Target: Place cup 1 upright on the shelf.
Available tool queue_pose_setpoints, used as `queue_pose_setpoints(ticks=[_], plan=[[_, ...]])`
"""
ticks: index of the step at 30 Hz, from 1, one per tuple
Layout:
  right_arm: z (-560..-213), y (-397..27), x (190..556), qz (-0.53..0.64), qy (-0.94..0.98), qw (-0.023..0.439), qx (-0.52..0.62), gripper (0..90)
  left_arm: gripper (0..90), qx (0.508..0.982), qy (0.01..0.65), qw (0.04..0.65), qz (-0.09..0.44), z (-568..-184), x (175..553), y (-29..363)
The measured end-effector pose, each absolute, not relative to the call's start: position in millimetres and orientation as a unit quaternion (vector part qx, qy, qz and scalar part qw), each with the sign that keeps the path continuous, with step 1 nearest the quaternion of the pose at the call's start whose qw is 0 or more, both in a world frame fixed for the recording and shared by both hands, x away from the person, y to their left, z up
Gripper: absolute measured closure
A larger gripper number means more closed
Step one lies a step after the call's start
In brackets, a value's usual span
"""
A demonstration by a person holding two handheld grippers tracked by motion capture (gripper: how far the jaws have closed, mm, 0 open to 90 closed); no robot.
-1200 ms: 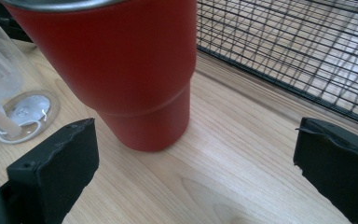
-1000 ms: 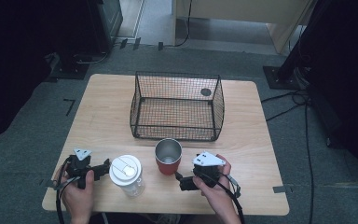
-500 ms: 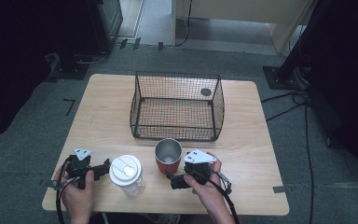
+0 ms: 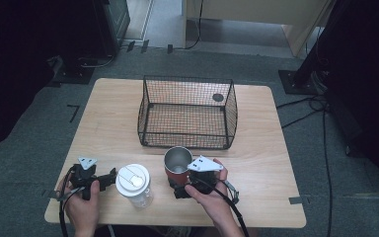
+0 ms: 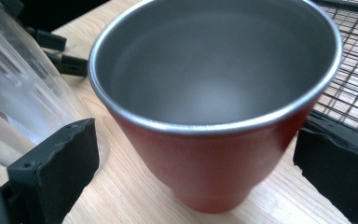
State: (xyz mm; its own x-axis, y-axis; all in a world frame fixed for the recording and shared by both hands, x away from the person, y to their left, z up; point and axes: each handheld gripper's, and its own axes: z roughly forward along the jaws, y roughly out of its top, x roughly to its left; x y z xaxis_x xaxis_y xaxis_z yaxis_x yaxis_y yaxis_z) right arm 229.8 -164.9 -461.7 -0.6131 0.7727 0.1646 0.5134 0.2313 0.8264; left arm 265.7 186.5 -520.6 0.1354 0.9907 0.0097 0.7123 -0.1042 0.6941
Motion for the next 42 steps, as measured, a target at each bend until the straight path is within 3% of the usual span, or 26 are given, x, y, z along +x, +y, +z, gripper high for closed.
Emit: queue_pose_setpoints(ticks=[18,21,42], plan=[[-465,-145,243,0.451,0.753,0.169,0.448,0.1,0.0,0.700,0.608,0.279,0.250,-521,266,186],[-466,-142,243,0.445,0.752,0.188,0.448,4.9,0.0,0.700,0.608,0.279,0.250,-521,266,186],[-457,-143,238,0.436,0.752,0.223,0.440,7.4,0.0,0.700,0.609,0.279,0.250,-521,266,186]])
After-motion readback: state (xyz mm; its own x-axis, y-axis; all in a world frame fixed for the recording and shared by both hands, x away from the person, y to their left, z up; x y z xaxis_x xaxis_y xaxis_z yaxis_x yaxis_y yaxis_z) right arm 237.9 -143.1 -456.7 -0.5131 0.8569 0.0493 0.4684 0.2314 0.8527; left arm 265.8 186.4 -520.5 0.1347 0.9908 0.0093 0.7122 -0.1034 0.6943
